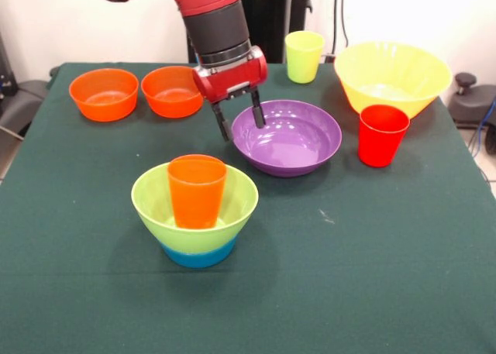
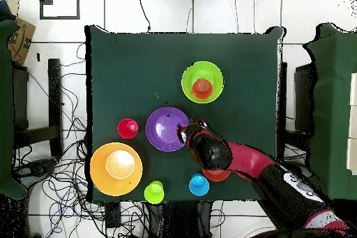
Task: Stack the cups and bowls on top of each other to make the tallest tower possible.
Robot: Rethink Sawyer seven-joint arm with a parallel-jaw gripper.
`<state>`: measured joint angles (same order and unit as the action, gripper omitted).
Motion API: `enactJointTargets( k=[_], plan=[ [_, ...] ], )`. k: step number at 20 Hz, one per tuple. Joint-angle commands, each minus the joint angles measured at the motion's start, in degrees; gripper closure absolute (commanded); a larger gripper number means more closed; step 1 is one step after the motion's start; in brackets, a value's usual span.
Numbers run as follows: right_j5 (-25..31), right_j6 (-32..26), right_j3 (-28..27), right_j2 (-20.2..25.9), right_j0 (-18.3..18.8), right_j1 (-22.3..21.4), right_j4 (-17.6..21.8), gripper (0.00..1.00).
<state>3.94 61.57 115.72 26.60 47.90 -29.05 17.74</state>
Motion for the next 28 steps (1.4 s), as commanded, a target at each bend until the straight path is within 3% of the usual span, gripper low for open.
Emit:
enactJointTargets(
  k=[1,10,28],
  plan=[
    [5.04,3.59,1.22,1.52,-1.00,1.68,4.64,0.00],
    [7.36,3.41,-2.43,-5.52,-7.17,0.76,7.53,0.00],
    [2.79,5.09,-3.37,-8.80,-10.38,-1.76,10.98,0.00]
  ],
)
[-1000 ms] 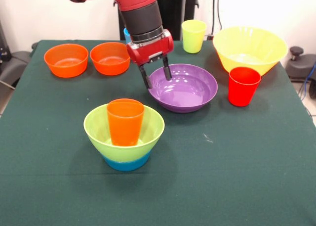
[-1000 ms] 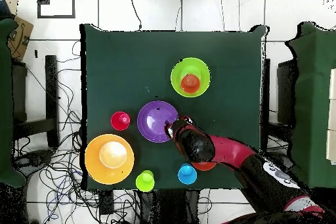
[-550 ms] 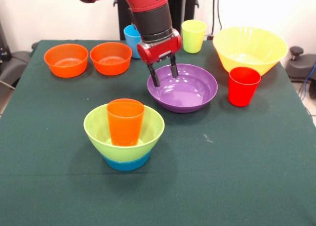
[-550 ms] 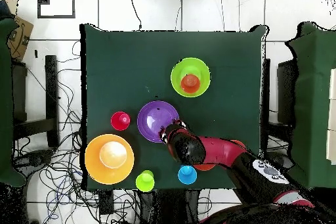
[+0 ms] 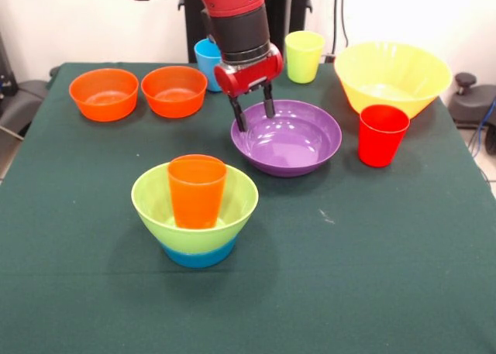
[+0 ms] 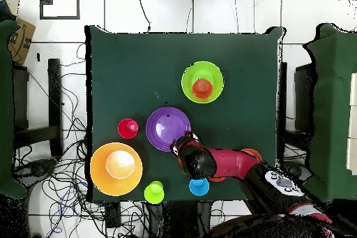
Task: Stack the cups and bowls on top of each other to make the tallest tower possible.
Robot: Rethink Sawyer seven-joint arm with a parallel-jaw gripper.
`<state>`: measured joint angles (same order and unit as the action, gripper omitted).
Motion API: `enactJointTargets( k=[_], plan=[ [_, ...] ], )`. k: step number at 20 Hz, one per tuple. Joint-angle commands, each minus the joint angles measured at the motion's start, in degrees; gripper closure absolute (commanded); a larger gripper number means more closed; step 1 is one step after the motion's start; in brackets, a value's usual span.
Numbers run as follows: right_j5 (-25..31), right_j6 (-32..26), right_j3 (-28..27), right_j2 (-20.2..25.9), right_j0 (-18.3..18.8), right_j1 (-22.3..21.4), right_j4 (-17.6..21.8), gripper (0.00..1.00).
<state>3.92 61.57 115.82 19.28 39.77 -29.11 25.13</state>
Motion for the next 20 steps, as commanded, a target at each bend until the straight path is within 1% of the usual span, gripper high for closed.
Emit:
enactJointTargets(
  k=[1,12,20],
  plan=[
    [2.65,5.22,-3.47,-1.46,-2.36,-1.96,3.62,0.00],
    [1.55,5.78,-4.45,-1.80,-2.45,-2.01,4.31,0.00],
    [-1.16,6.55,-4.58,-1.49,-1.98,-1.53,4.68,0.00]
  ],
)
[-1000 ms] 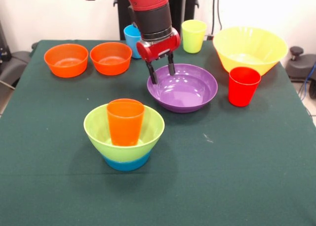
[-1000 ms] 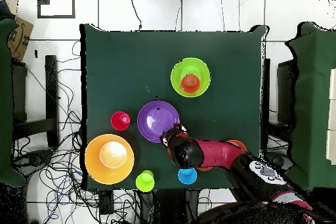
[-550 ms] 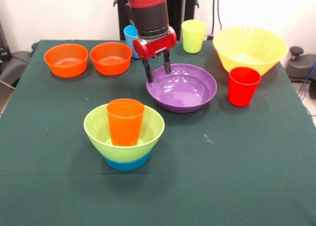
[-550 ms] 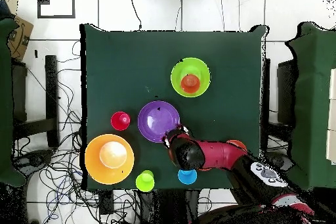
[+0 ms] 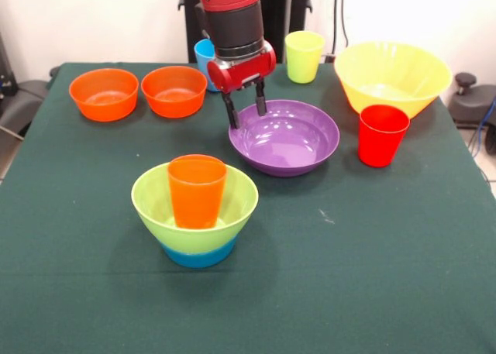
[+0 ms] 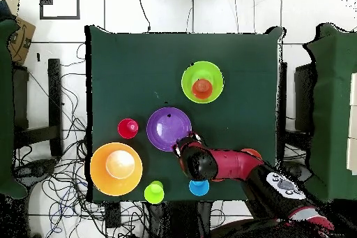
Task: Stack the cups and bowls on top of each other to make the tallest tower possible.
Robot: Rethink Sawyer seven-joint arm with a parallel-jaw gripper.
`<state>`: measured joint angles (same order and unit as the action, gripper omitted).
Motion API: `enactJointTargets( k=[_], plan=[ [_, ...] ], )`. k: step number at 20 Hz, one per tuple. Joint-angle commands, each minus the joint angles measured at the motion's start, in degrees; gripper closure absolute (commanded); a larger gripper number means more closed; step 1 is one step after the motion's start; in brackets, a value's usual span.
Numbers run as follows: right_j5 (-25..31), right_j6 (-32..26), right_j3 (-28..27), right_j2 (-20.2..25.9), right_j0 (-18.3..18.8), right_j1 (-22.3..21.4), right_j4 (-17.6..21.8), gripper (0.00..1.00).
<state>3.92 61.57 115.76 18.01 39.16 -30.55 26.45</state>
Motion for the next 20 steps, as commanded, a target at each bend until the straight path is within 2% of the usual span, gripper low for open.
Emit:
enactJointTargets(
  k=[1,13,20],
  plan=[
    [-1.75,6.71,-4.24,0.29,-0.97,-0.31,3.42,0.00],
    [-6.77,8.28,-1.47,2.48,0.25,-2.55,3.63,0.00],
    [-6.69,7.61,-2.72,-0.05,-1.46,-0.83,3.99,0.00]
  ],
)
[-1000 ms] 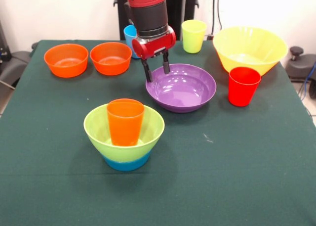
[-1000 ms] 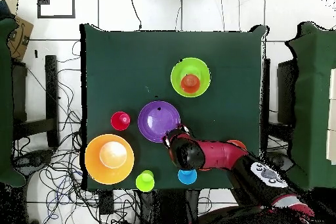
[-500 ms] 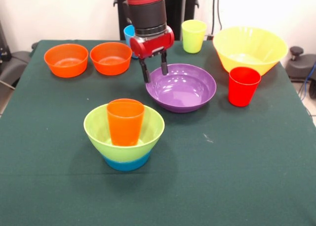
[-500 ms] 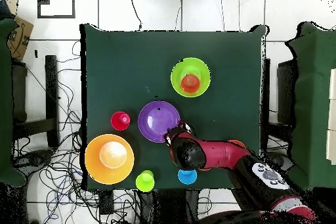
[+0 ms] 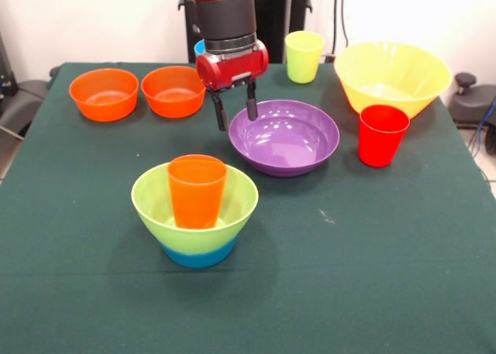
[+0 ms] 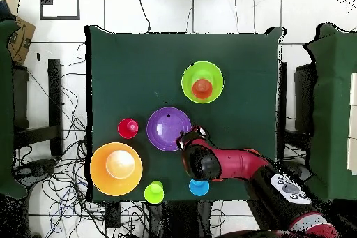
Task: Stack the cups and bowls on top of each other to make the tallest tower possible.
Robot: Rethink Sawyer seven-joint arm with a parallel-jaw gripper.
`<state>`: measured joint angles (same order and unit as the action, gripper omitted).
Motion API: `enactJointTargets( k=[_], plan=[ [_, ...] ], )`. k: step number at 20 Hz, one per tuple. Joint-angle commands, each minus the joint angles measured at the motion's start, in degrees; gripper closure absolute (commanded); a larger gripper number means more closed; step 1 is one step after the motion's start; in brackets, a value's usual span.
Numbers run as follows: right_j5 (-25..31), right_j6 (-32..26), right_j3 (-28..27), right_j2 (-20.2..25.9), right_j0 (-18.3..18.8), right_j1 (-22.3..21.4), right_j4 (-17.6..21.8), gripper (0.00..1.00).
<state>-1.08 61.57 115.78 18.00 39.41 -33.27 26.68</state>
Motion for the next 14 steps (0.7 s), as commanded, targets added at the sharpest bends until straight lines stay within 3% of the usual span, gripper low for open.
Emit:
enactJointTargets(
  k=[1,8,14],
  plan=[
    [-1.67,7.65,-2.91,-0.50,-2.08,2.31,3.66,0.00],
    [-0.41,6.82,-5.18,-3.90,-4.79,5.84,3.66,0.00],
    [-3.85,7.24,-7.01,-8.97,-8.00,7.62,4.65,0.00]
  ],
)
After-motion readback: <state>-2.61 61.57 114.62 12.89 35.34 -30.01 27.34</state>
